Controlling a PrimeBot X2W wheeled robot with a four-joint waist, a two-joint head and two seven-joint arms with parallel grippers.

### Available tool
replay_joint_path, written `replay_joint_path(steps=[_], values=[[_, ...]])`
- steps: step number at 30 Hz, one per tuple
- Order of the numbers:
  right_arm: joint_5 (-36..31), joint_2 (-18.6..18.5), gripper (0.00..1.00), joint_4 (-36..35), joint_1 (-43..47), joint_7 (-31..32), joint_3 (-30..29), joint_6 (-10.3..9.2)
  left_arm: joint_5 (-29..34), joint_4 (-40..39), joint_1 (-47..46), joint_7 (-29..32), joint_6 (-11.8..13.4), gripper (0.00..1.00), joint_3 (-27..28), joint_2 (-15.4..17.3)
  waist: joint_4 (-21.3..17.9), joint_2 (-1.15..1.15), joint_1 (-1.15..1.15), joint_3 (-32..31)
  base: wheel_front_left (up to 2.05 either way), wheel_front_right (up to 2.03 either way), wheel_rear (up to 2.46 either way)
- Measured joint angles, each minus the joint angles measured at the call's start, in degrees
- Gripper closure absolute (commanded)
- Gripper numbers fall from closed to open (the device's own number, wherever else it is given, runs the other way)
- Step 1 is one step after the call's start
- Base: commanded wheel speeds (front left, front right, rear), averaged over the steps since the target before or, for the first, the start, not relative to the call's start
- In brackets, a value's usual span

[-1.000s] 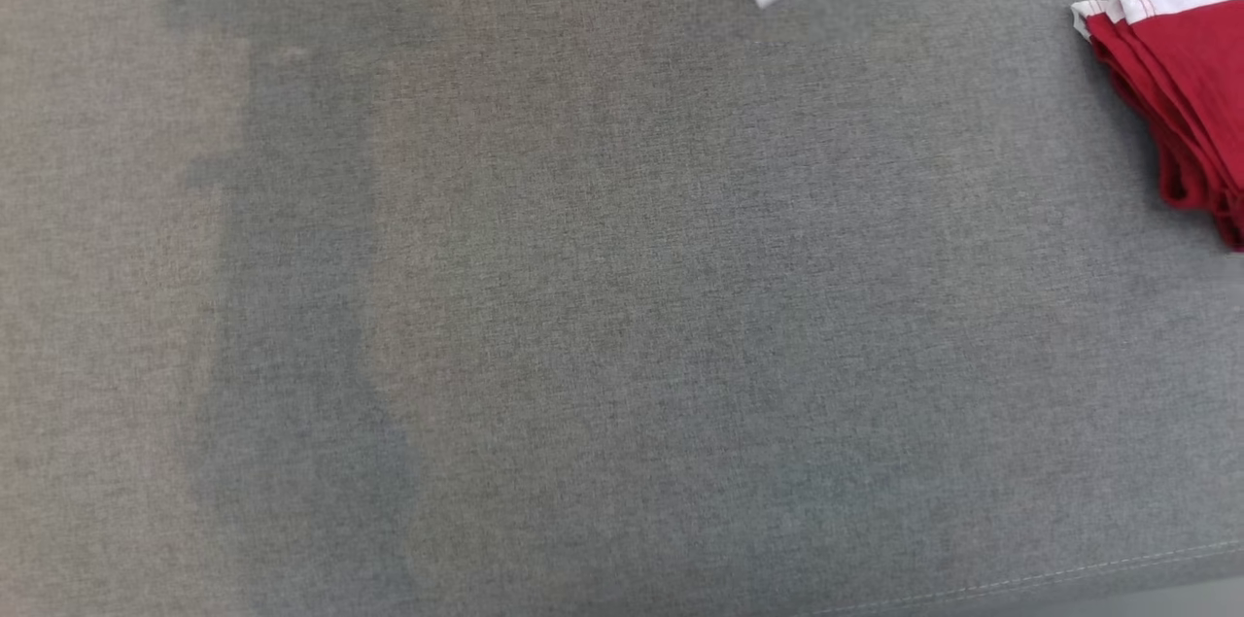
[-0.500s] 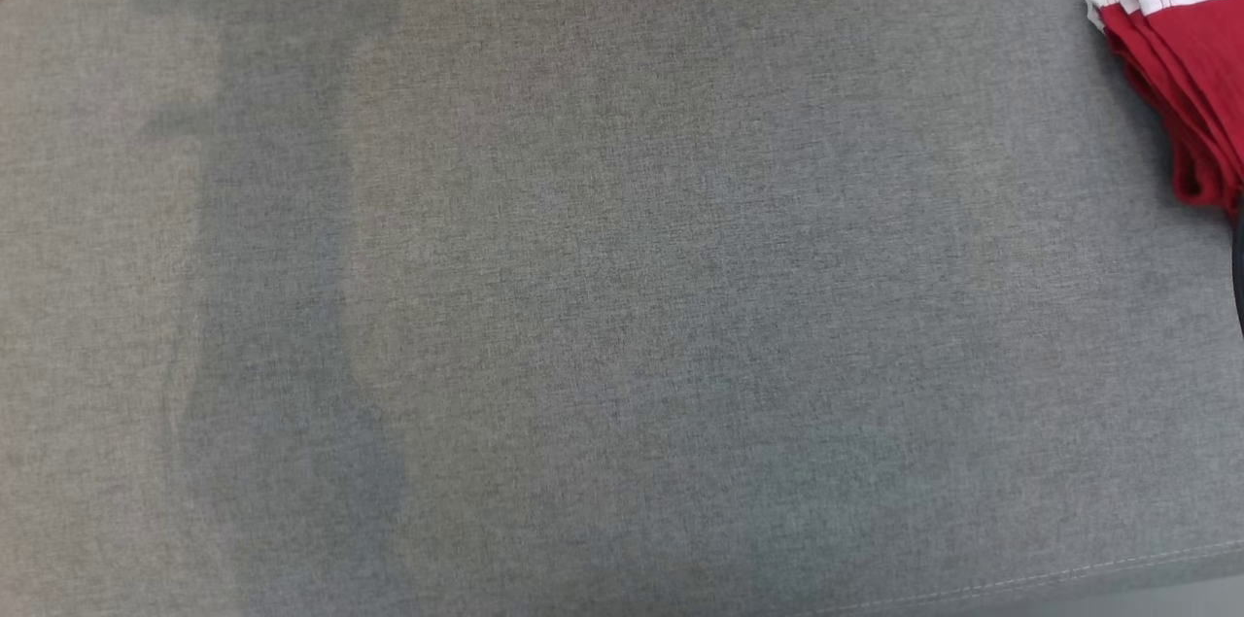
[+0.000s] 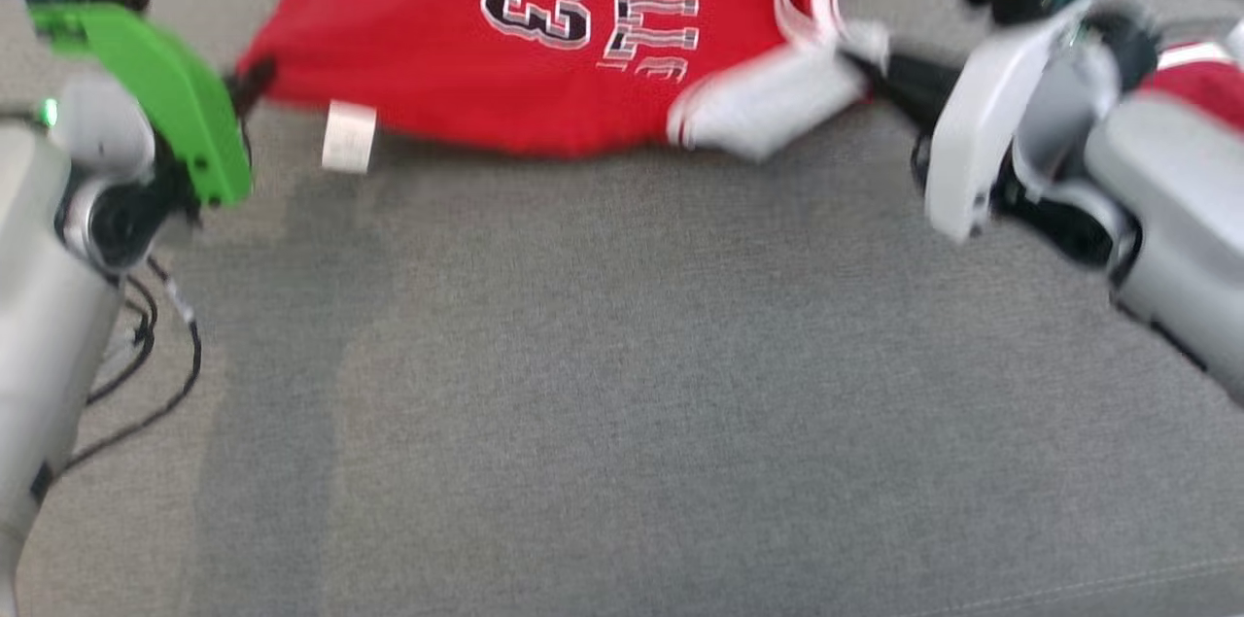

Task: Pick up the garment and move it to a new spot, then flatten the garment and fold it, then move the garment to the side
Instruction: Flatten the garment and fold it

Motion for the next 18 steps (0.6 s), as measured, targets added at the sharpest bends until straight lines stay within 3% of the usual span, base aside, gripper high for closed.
replay_joint_path(steps=[6, 9, 18], values=[[7.40, -7.34, 1.00, -9.95, 8.79, 10.50, 5.01, -0.02, -5.45, -10.68, 13.61, 9.06, 0.02, 1.00, -2.99, 6.34, -0.44, 0.00, 0.00, -6.10, 0.00, 0.00, 0.00], [10.67, -10.12, 1.00, -14.92, 13.26, 13.60, 6.01, -0.02, -7.35, -17.60, 19.55, 11.27, 1.60, 1.00, -3.34, 10.58, -0.64, 0.00, 0.00, -8.48, 0.00, 0.00, 0.00], [15.93, -23.37, 1.00, -30.38, 25.61, 21.62, 5.06, -0.03, -13.76, -44.53, 37.61, 11.85, 11.47, 1.00, -1.71, 24.05, -0.72, 0.00, 0.00, -13.28, 0.00, 0.00, 0.00]])
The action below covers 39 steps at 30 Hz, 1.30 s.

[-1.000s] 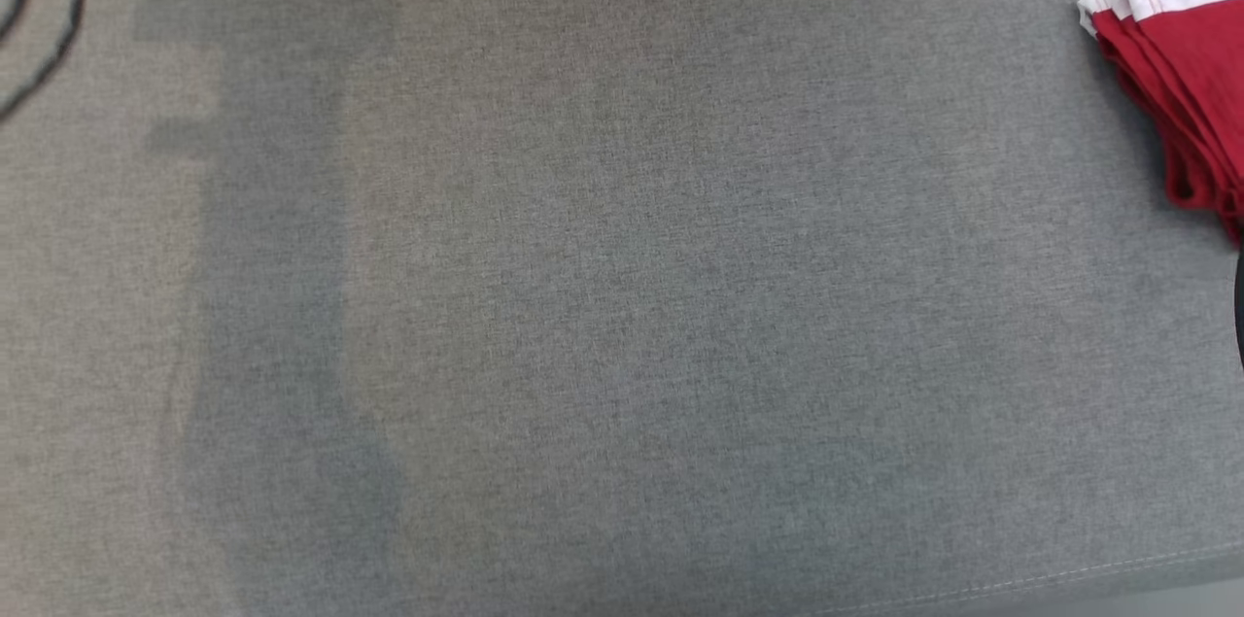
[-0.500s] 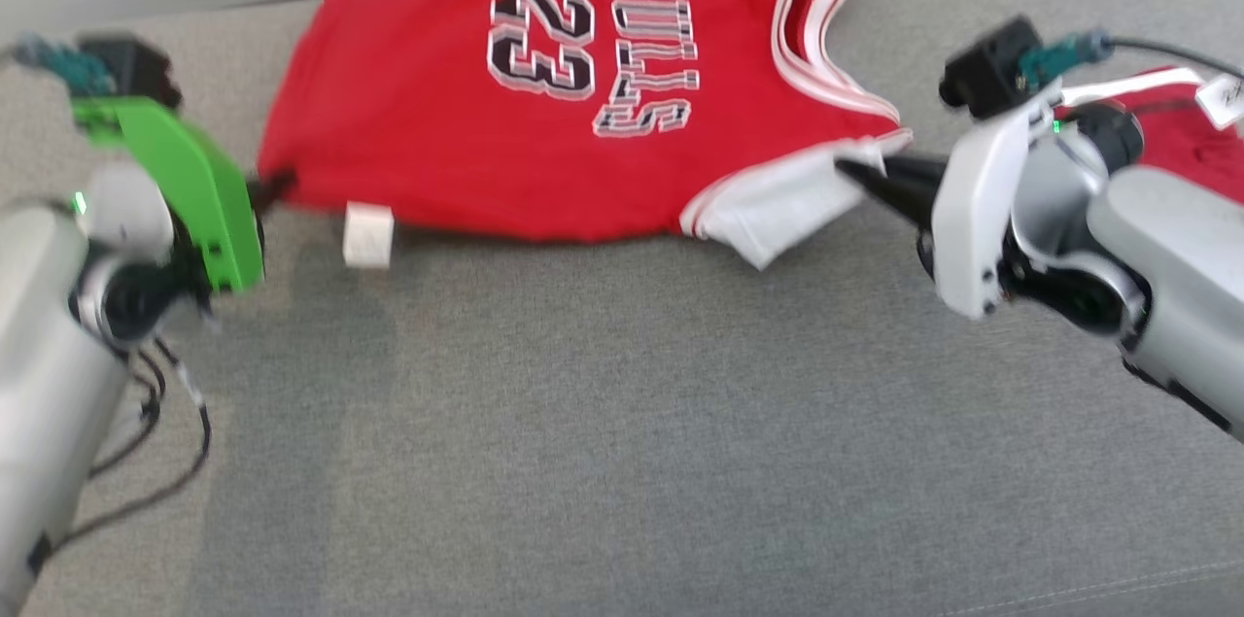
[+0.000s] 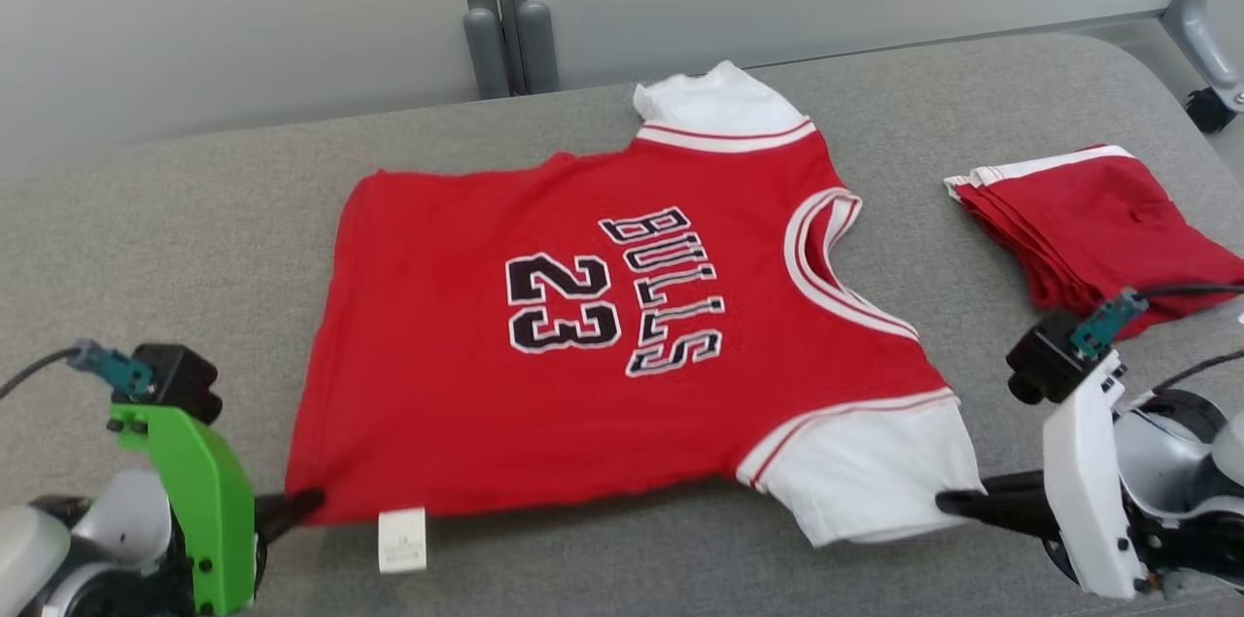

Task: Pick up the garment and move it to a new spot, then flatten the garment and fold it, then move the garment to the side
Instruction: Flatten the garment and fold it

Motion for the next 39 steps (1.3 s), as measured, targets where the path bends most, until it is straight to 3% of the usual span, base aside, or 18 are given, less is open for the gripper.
replay_joint_path(steps=[5, 8, 14, 20, 28, 39], values=[[2.04, -6.73, 1.00, -7.08, 5.31, 1.60, -3.03, 0.00, -3.50, -11.94, 6.88, 0.74, 4.30, 1.00, 0.30, 6.41, 0.57, 0.00, 0.00, -0.50, 0.00, 0.00, 0.00], [2.61, -8.90, 1.00, -9.40, 7.33, 1.68, -5.30, 0.00, -4.65, -15.71, 8.46, 0.47, 5.86, 1.00, 0.78, 8.34, 0.80, 0.00, 0.00, -0.17, 0.00, 0.00, 0.00], [2.67, -8.53, 1.00, -10.48, 9.31, 2.78, -9.20, 0.00, -5.30, -17.05, 8.49, 1.36, 6.80, 1.00, 1.38, 9.04, 0.96, 0.00, 0.00, 0.88, 0.00, 0.00, 0.00], [4.67, -6.22, 1.00, -6.33, 9.42, 6.10, -14.01, -0.01, -5.08, -13.37, 2.97, 5.81, 5.66, 1.00, 1.49, 7.35, 1.35, 0.00, 0.00, 2.64, 0.00, 0.00, 0.00], [5.27, 2.61, 1.00, 3.41, 4.28, 12.46, -18.18, -0.01, -7.61, -3.49, -7.86, 16.90, 4.95, 1.00, 0.05, 0.42, 1.97, 0.00, 0.00, 6.15, 0.00, 0.00, 0.00], [1.40, 18.05, 1.00, 23.79, -5.20, 18.08, -23.42, -0.01, -6.90, 12.57, -18.13, 21.72, 5.04, 1.00, -1.36, -8.61, 1.23, 0.00, 0.00, 9.63, 0.00, 0.00, 0.00]])
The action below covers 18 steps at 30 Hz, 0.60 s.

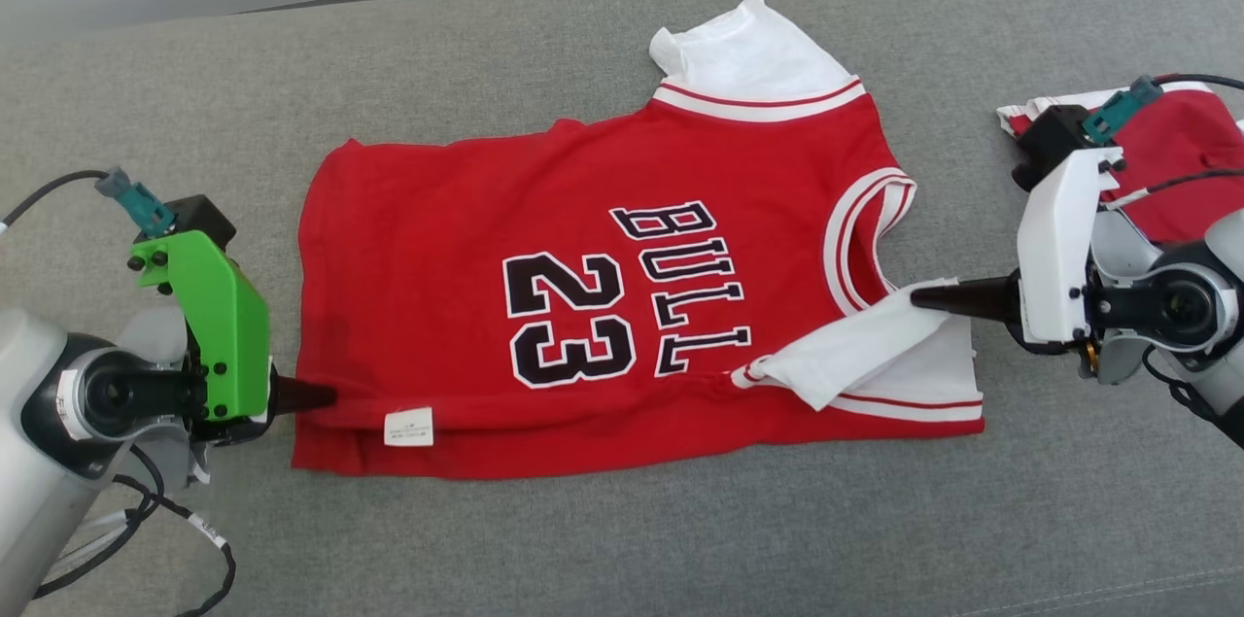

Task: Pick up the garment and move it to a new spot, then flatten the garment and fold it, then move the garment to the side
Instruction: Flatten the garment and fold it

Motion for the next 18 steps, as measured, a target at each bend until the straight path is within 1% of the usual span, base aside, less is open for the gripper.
replay_joint_path(steps=[4, 9, 10, 11, 12, 15, 18], values=[[-1.34, 3.83, 1.00, 5.33, -2.15, 0.57, -1.29, 0.00, 0.44, 4.30, -1.47, -0.57, -0.77, 1.00, 0.18, -2.04, -0.47, 0.00, 0.00, 0.53, 0.00, 0.00, 0.00], [-3.52, 6.90, 1.00, 8.00, -3.38, -0.97, -3.01, 0.00, 1.00, 7.71, -2.18, -2.29, -2.64, 1.00, 0.30, -3.67, -0.89, 0.00, 0.00, 1.19, 0.00, 0.00, 0.00], [-3.94, 7.35, 0.82, 8.36, -3.42, -1.46, -3.34, 0.00, 1.15, 8.29, -2.40, -2.66, -2.91, 0.66, 0.37, -3.90, -0.93, 0.00, 0.00, 1.23, 0.00, 0.00, 0.00], [-4.11, 7.64, 0.63, 8.62, -3.43, -1.63, -3.55, 0.00, 1.29, 8.70, -2.54, -2.78, -3.16, 0.13, 0.38, -4.14, -0.93, 0.00, 0.00, 1.19, 0.00, 0.00, 0.00], [-4.24, 8.08, 0.00, 8.92, -3.41, -1.92, -3.83, 0.00, 1.30, 9.32, -2.58, -2.93, -3.52, 0.00, 0.34, -4.45, -0.94, 0.00, 0.00, 1.06, 0.00, 0.00, 0.00], [-5.54, 8.71, 0.00, 8.65, -3.11, -4.76, -4.97, 0.00, 2.67, 9.68, -2.57, -4.00, -5.64, 0.00, -0.38, -4.35, -0.93, 0.00, 0.00, 0.27, 0.00, 0.00, 0.00], [-7.03, 8.65, 0.00, 6.61, -1.97, -8.57, -5.97, 0.00, 4.89, 9.15, -2.51, -7.89, -7.77, 0.00, -0.20, -3.92, -0.89, 0.00, 0.00, -0.89, 0.00, 0.00, 0.00]])
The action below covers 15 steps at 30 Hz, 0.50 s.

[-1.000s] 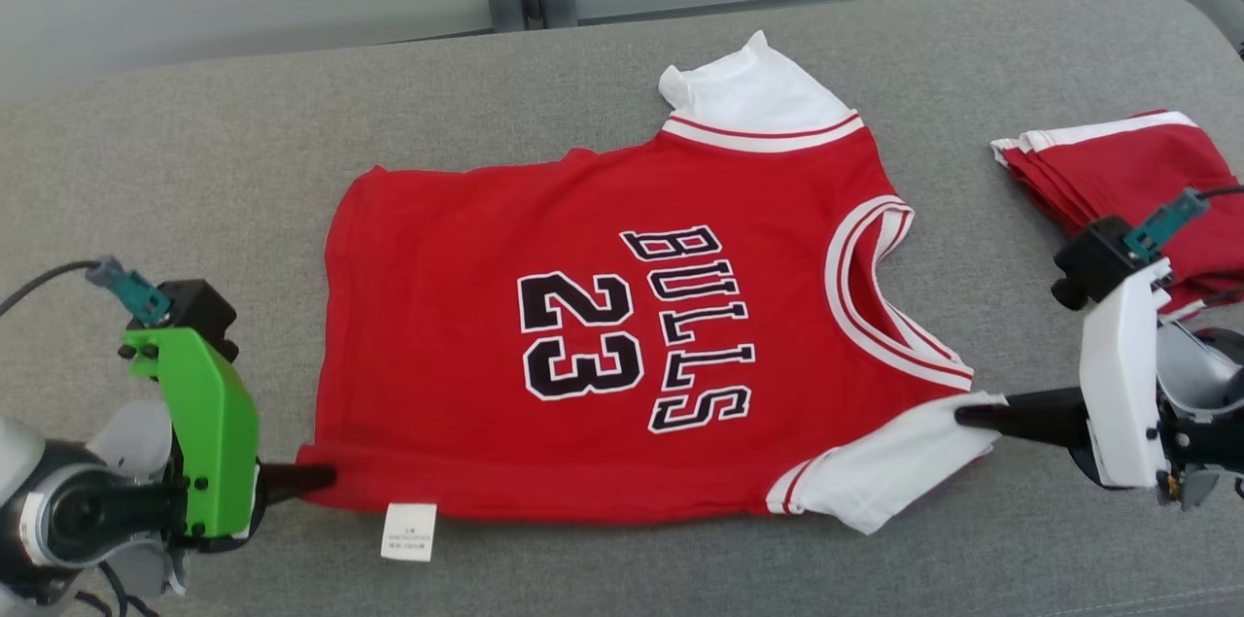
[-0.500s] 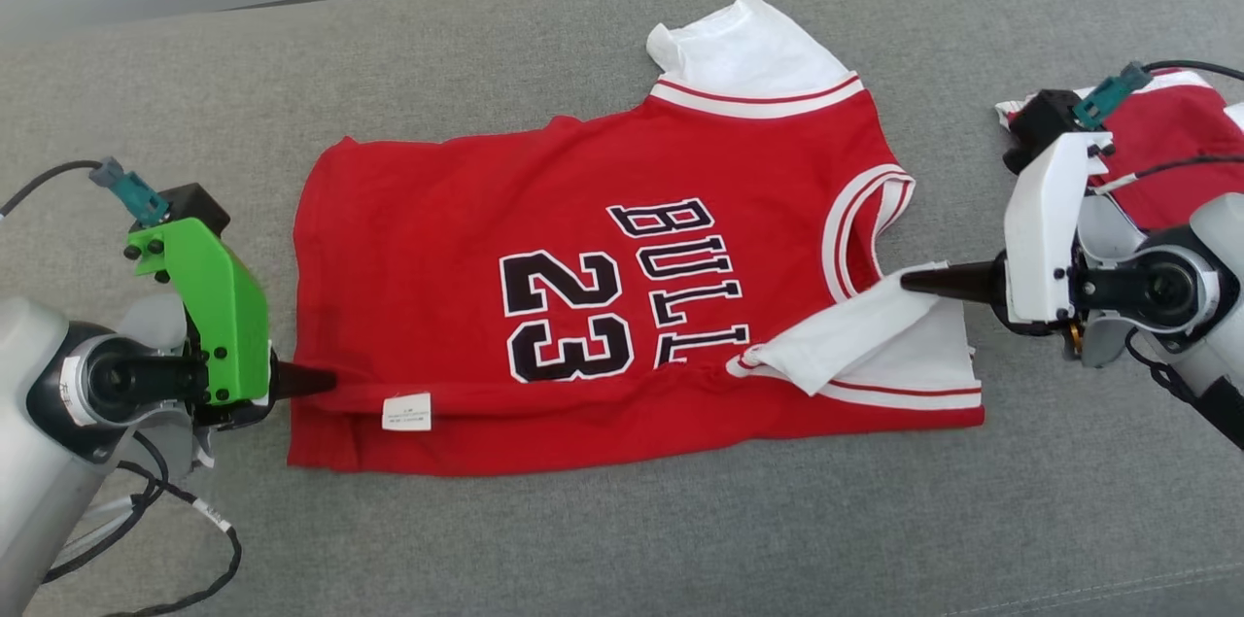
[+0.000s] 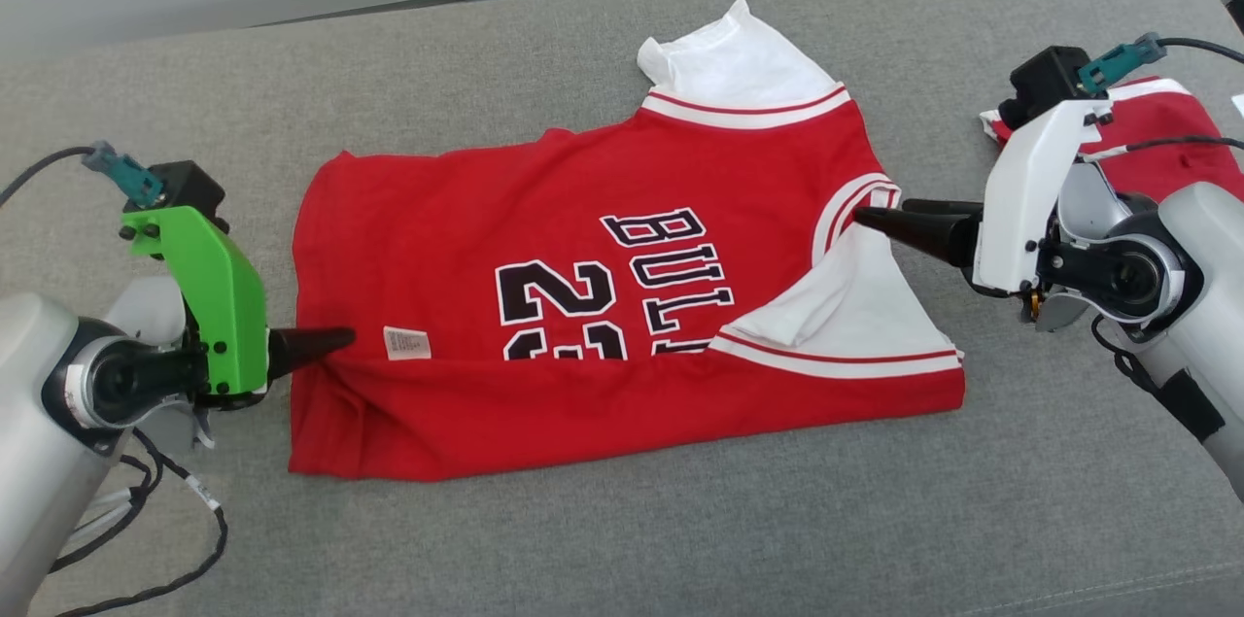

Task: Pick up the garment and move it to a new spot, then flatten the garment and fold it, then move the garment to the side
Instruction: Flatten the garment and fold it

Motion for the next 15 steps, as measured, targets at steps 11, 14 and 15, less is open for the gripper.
replay_joint_path(steps=[11, 14, 15], values=[[-11.61, -1.71, 0.00, -12.10, 12.81, -32.33, -10.74, 0.00, 16.17, -8.21, 6.49, -33.38, 1.70, 0.00, 4.63, 3.28, 0.81, 0.00, 0.00, -4.91, 0.00, 0.00, 0.00], [-16.83, -0.82, 0.00, -13.91, 18.56, -39.97, -15.73, 0.01, 20.87, -11.76, 10.43, -44.37, 6.84, 0.00, 6.79, 3.52, 1.46, 0.00, 0.00, -5.73, 0.00, 0.00, 0.00], [-18.72, 0.07, 0.00, -14.52, 20.76, -42.22, -18.03, -0.02, 21.96, -13.12, 12.17, -48.04, 8.59, 0.00, 7.58, 3.41, 1.69, 0.00, 0.00, -6.03, 0.00, 0.00, 0.00]])
